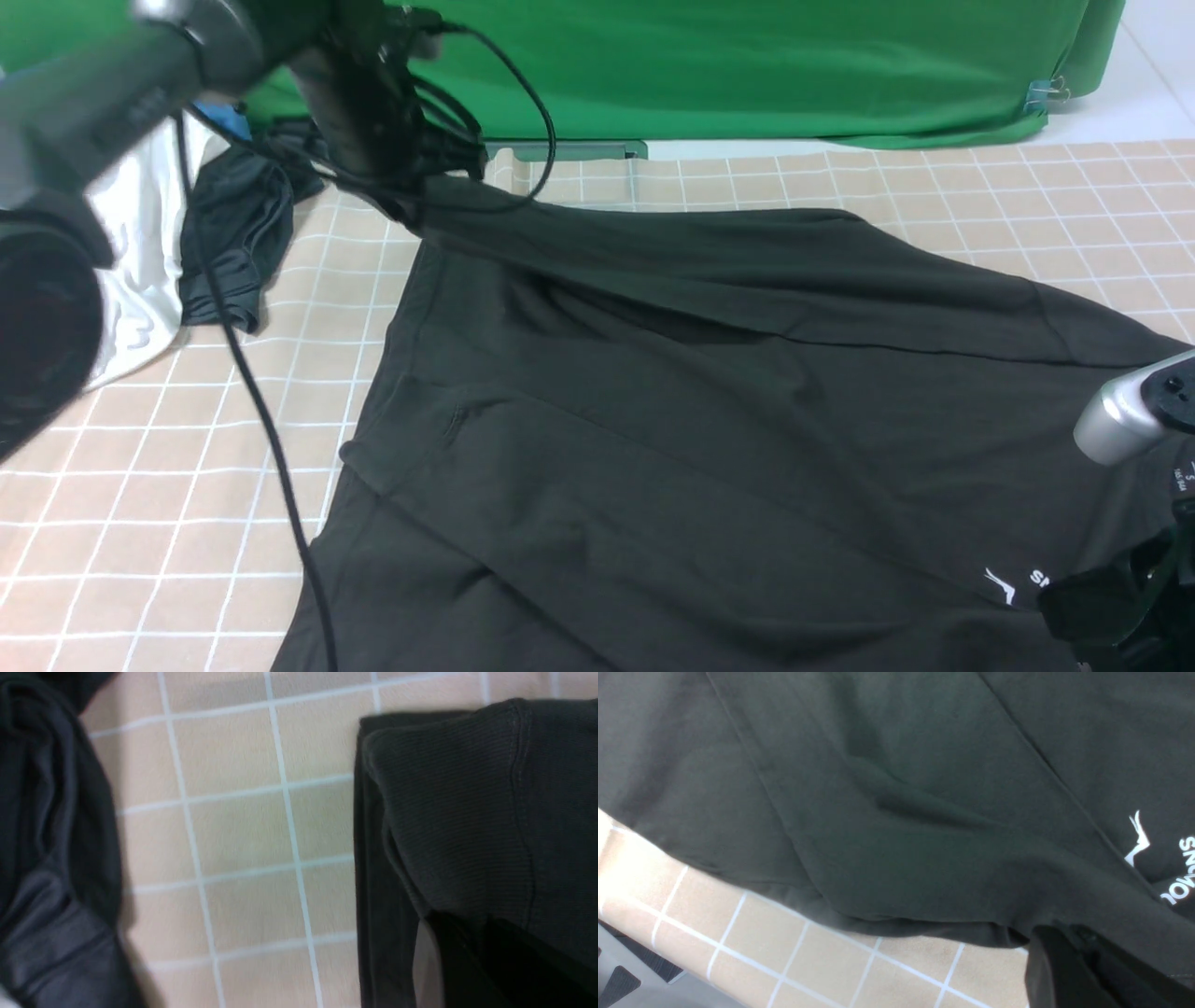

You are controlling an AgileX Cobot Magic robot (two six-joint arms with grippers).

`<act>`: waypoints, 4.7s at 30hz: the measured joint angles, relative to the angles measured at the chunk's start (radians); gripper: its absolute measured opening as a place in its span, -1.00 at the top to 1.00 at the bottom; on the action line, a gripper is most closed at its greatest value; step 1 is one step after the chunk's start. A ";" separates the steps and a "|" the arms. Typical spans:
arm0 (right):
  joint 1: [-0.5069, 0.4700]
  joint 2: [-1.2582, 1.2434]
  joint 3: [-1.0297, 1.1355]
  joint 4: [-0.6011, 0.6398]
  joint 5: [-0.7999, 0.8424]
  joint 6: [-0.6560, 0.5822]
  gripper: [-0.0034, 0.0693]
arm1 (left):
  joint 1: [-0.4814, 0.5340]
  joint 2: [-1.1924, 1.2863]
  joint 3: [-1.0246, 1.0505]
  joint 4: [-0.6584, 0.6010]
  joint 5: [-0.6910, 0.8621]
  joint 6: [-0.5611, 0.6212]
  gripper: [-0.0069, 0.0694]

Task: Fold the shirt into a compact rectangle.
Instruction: 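Fold the left side of the dark shirt inward over its body with the left gripper, then grasp the near edge of the shirt at its hem and shoulder corners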

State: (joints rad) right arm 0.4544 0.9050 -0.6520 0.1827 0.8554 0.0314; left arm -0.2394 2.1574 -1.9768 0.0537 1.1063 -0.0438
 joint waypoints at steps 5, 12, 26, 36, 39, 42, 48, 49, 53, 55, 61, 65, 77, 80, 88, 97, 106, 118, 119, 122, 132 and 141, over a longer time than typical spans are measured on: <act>0.000 0.000 0.000 0.000 -0.009 0.000 0.79 | 0.000 -0.121 0.019 -0.011 0.094 -0.010 0.69; 0.000 0.000 0.000 -0.012 -0.013 0.000 0.78 | 0.000 -0.288 0.266 -0.070 0.102 -0.060 0.69; 0.000 0.000 0.000 -0.043 -0.051 -0.008 0.76 | -0.033 -0.458 0.767 -0.124 -0.042 -0.148 0.69; 0.000 0.000 0.000 -0.111 -0.055 0.072 0.73 | -0.128 -0.483 0.847 -0.134 -0.066 -0.189 0.62; 0.000 0.000 0.000 -0.183 -0.050 0.135 0.72 | -0.128 -0.485 0.847 -0.122 -0.052 -0.176 0.48; 0.000 0.001 -0.012 -0.238 -0.023 0.196 0.72 | -0.128 -0.490 0.844 -0.091 -0.018 -0.162 0.14; 0.000 0.001 -0.077 -0.272 -0.010 0.229 0.71 | -0.128 -0.491 0.720 0.028 -0.008 -0.175 -0.49; 0.000 0.001 -0.086 -0.273 -0.010 0.231 0.71 | -0.126 -0.489 0.682 0.049 -0.039 -0.197 -0.56; 0.000 0.011 -0.120 -0.277 -0.010 0.239 0.71 | -0.093 -0.436 0.502 0.051 -0.153 -0.244 -0.62; 0.000 0.026 -0.124 -0.277 -0.010 0.243 0.71 | -0.061 -0.373 0.403 0.002 -0.172 -0.221 -0.61; 0.000 0.080 -0.128 -0.277 -0.010 0.250 0.71 | 0.032 -0.088 0.115 -0.097 -0.172 -0.158 -0.61; 0.000 0.091 -0.128 -0.277 -0.011 0.253 0.71 | 0.049 0.055 -0.013 -0.101 -0.172 -0.130 -0.61; 0.000 0.101 -0.128 -0.277 -0.013 0.270 0.71 | 0.049 0.239 -0.088 -0.068 -0.336 -0.057 -0.61; 0.000 0.101 -0.128 -0.277 -0.014 0.276 0.71 | 0.049 0.257 -0.089 -0.072 -0.339 -0.053 -0.59; 0.000 0.101 -0.128 -0.277 -0.016 0.287 0.71 | 0.049 0.276 -0.092 -0.142 -0.342 0.003 0.29; -0.018 0.148 -0.129 -0.314 -0.019 0.331 0.71 | 0.077 0.198 -0.098 0.001 -0.281 -0.005 0.77; -0.170 0.227 -0.152 -0.324 -0.019 0.294 0.71 | 0.211 0.155 -0.101 0.010 -0.214 -0.050 0.77; -0.201 0.232 -0.209 -0.319 -0.030 0.278 0.71 | 0.160 0.193 -0.101 -0.275 -0.164 0.206 0.38; -0.201 0.234 -0.209 -0.316 -0.030 0.278 0.71 | 0.153 0.201 -0.101 -0.268 -0.165 0.207 0.28; -0.201 0.238 -0.209 -0.312 -0.030 0.278 0.71 | 0.135 0.229 -0.101 -0.258 -0.173 0.207 -0.17; -0.201 0.238 -0.209 -0.309 -0.030 0.277 0.71 | 0.129 0.255 -0.101 -0.337 -0.155 0.238 -0.41; -0.201 0.238 -0.209 -0.309 -0.055 0.278 0.71 | 0.129 0.256 -0.101 -0.383 -0.132 0.288 0.73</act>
State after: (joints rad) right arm 0.2531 1.1431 -0.8613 -0.1259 0.8003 0.3097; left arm -0.1104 2.4133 -2.0776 -0.3291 0.9740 0.2447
